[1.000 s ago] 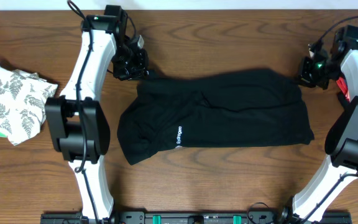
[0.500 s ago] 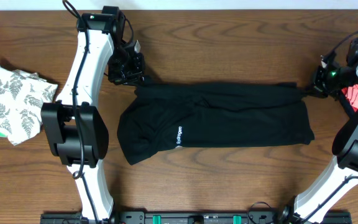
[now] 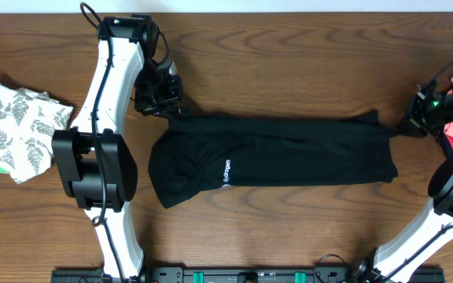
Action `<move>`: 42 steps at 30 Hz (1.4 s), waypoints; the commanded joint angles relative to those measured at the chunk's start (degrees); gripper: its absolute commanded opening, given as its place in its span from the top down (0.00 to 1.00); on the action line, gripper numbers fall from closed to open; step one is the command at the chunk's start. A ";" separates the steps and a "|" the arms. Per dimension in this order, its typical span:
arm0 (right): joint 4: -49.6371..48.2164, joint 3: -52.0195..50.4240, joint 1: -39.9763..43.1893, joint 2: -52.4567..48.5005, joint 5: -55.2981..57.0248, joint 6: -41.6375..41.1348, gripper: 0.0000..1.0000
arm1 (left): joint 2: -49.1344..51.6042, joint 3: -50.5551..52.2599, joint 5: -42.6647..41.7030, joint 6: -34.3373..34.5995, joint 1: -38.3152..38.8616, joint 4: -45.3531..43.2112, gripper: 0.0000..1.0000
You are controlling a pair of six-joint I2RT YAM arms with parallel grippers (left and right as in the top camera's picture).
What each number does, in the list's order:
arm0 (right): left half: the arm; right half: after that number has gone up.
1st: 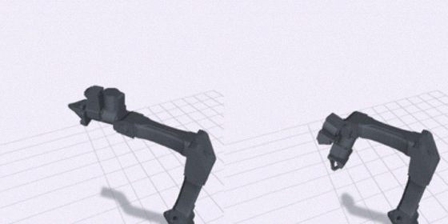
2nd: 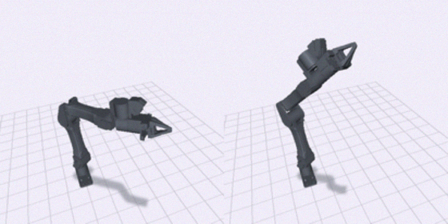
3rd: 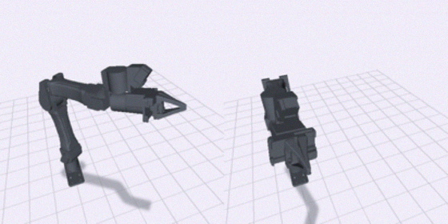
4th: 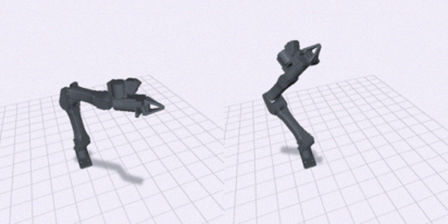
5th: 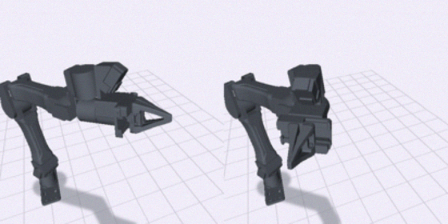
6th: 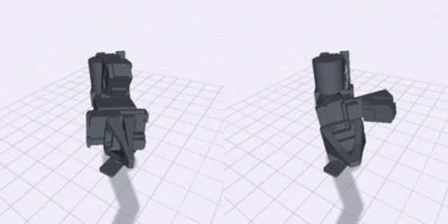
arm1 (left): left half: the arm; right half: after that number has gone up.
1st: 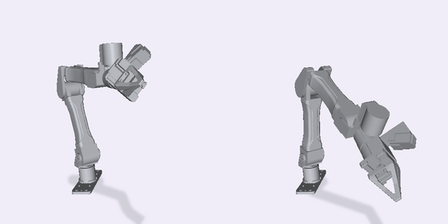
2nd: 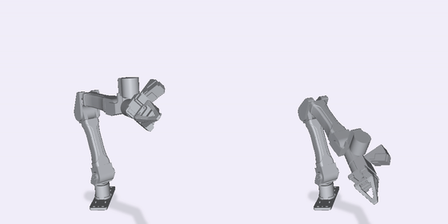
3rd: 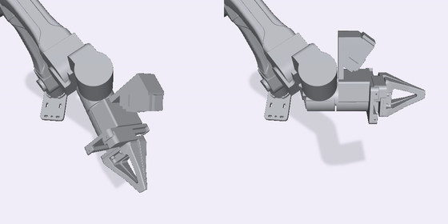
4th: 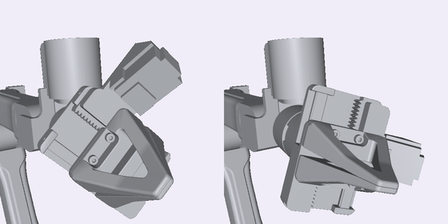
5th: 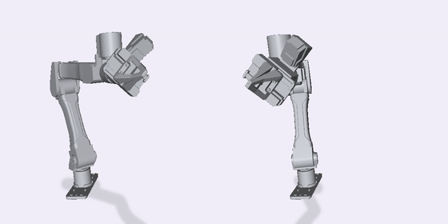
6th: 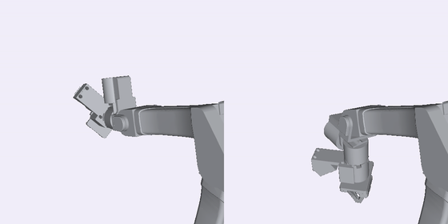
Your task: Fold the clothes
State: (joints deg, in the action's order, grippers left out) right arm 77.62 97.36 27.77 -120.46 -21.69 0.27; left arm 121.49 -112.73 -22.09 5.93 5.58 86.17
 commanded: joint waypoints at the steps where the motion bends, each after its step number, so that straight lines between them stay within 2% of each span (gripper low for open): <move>1: 0.92 0.50 0.70 2.16 5.07 0.66 0.99 | -0.74 -0.50 0.76 -0.55 0.02 1.60 0.94; 15: 1.44 0.44 0.72 2.16 11.28 0.66 0.99 | -0.74 13.16 0.74 -0.57 0.02 0.20 0.93; 17: 1.46 0.44 0.72 2.16 11.41 0.63 0.98 | -0.74 14.91 0.74 -0.55 0.02 -0.90 0.88; 20: 1.51 0.37 0.72 2.16 11.43 0.63 0.89 | -0.74 16.59 0.74 -0.57 0.02 -2.05 0.83; 25: 1.90 0.35 0.72 2.16 11.41 0.63 0.87 | -0.74 16.90 0.74 -0.57 0.02 -2.49 0.83; 28: 1.90 0.35 0.70 2.16 11.32 0.66 0.90 | -0.74 16.90 0.76 -0.57 0.02 -2.51 0.83; 30: 1.84 0.35 0.66 2.16 10.73 0.81 0.96 | -0.74 16.87 0.83 -0.57 0.00 -2.80 0.83; 35: 1.44 0.35 -0.33 2.16 -3.98 10.25 0.99 | -0.74 16.44 3.89 0.33 -0.04 -4.31 0.83; 39: 2.10 0.35 -3.67 2.16 -17.40 22.08 0.98 | -0.76 16.44 3.98 0.35 -0.02 -4.33 0.83; 42: 1.51 0.35 -6.75 2.16 -16.65 22.91 0.99 | -0.74 16.44 3.96 0.35 -0.02 -4.02 0.83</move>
State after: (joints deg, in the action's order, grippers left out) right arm 79.48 97.36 24.34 -120.25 -31.38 16.58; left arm 121.49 -95.85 -19.09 5.98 5.58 81.78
